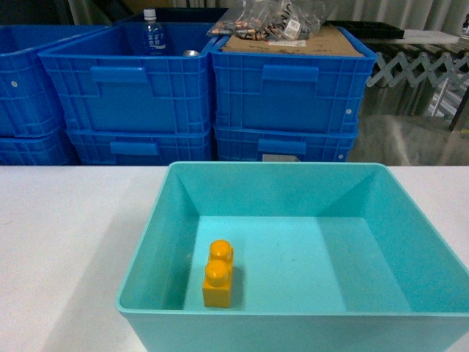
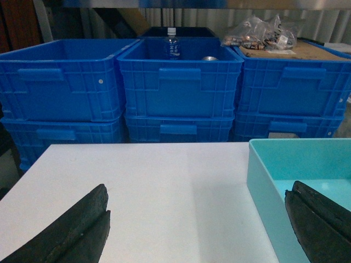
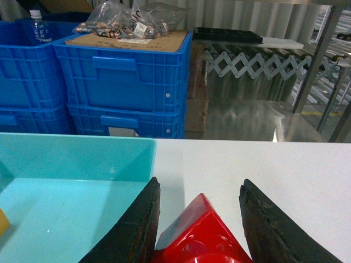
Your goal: Pick red block from blue box to shelf
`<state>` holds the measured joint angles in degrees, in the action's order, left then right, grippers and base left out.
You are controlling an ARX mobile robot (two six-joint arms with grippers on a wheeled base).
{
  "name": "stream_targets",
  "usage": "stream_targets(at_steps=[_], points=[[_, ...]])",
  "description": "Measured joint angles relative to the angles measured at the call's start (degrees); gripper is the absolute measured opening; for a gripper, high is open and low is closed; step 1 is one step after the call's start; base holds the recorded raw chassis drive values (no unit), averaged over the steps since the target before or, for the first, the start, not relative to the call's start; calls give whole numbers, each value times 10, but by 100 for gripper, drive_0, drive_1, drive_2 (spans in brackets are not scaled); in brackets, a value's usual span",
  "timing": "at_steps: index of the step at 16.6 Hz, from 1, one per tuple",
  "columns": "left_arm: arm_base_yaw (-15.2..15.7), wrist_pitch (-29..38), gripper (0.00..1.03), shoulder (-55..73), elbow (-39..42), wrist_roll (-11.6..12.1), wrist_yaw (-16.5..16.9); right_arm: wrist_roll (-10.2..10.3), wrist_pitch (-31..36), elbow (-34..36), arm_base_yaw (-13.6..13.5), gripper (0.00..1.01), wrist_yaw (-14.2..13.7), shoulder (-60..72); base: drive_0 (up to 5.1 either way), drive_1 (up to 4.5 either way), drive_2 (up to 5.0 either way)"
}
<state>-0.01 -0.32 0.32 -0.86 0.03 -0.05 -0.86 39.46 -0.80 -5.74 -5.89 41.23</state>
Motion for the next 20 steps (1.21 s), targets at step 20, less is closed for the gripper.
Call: stream_targets(at_steps=[20], points=[[0, 0, 98, 0, 0, 0, 0, 0, -270, 1, 60, 38, 57, -288, 0, 0, 0]])
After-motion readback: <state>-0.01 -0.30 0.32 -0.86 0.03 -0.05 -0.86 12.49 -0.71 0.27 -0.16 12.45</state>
